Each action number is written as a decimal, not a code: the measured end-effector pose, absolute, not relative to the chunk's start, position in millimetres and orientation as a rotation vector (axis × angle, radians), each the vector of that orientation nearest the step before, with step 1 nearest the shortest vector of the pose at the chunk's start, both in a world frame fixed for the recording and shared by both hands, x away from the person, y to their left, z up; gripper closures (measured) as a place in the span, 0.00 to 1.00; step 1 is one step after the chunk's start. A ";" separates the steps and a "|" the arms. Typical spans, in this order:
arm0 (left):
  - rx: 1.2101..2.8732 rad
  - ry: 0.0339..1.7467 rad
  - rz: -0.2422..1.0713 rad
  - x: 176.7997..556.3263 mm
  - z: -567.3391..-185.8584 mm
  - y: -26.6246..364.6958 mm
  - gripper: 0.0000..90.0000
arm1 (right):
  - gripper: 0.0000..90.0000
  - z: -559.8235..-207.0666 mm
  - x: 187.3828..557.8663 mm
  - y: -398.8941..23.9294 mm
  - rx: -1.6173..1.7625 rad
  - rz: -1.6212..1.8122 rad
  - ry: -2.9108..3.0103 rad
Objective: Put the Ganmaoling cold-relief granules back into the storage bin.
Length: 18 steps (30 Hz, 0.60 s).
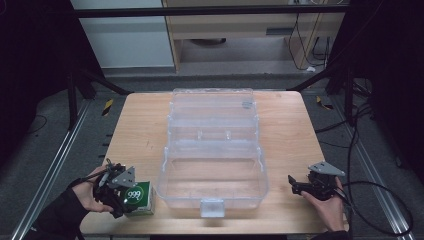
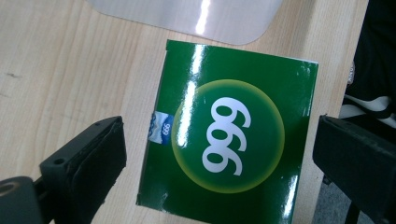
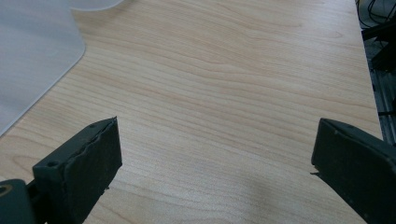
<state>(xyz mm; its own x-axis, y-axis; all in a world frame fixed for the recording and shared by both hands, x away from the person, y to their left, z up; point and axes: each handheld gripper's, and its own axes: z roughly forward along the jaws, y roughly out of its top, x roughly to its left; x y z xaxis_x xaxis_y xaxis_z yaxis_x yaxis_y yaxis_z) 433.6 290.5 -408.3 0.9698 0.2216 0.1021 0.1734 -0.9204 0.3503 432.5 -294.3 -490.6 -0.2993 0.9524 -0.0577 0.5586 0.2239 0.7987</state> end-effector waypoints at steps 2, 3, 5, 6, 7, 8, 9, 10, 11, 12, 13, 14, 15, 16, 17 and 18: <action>2.779 0.282 0.190 434.2 -411.1 289.3 0.02 | 0.02 -491.0 432.6 -293.9 1.389 0.920 1.951; 2.783 0.279 0.188 434.4 -412.5 288.7 0.02 | 0.02 -491.1 432.7 -293.8 1.388 0.918 1.952; 2.787 0.275 0.184 434.8 -414.1 288.1 0.02 | 0.02 -491.4 432.7 -293.5 1.389 0.916 1.954; 2.790 0.279 0.178 435.1 -416.2 287.4 0.02 | 0.02 -491.4 432.7 -293.5 1.389 0.916 1.954; 2.802 0.274 0.171 436.1 -419.2 286.5 0.02 | 0.02 -491.7 432.9 -293.1 1.388 0.920 1.958; 2.804 0.274 0.168 436.8 -421.2 286.1 0.02 | 0.02 -491.9 432.9 -292.9 1.389 0.918 1.960; 2.809 0.274 0.163 437.5 -422.9 285.6 0.02 | 0.02 -492.1 433.0 -292.9 1.386 0.914 1.962; 2.812 0.274 0.160 438.2 -424.7 285.2 0.03 | 0.02 -492.3 433.1 -292.8 1.386 0.912 1.964; 2.814 0.271 0.156 438.9 -426.2 284.7 0.03 | 0.02 -492.5 433.3 -292.8 1.382 0.909 1.968; 2.816 0.273 0.146 439.3 -427.7 284.4 0.03 | 0.02 -492.8 433.4 -292.7 1.380 0.907 1.969; 2.816 0.273 0.146 439.3 -427.7 284.4 0.04 | 0.02 -492.9 433.3 -292.4 1.384 0.909 1.970; 2.817 0.271 0.141 439.7 -429.0 284.0 0.04 | 0.02 -492.9 433.3 -292.4 1.384 0.909 1.970; 2.824 0.271 0.134 440.4 -430.7 283.7 0.04 | 0.02 -493.2 433.4 -292.3 1.386 0.910 1.972; 2.828 0.268 0.134 441.0 -431.4 283.5 0.05 | 0.02 -493.6 433.6 -292.4 1.383 0.905 1.974; 2.829 0.277 0.120 441.3 -433.4 283.3 0.05 | 0.02 -493.8 433.7 -292.2 1.382 0.905 1.977; 2.833 0.270 0.120 442.0 -434.2 283.1 0.06 | 0.02 -493.9 433.7 -292.1 1.381 0.905 1.978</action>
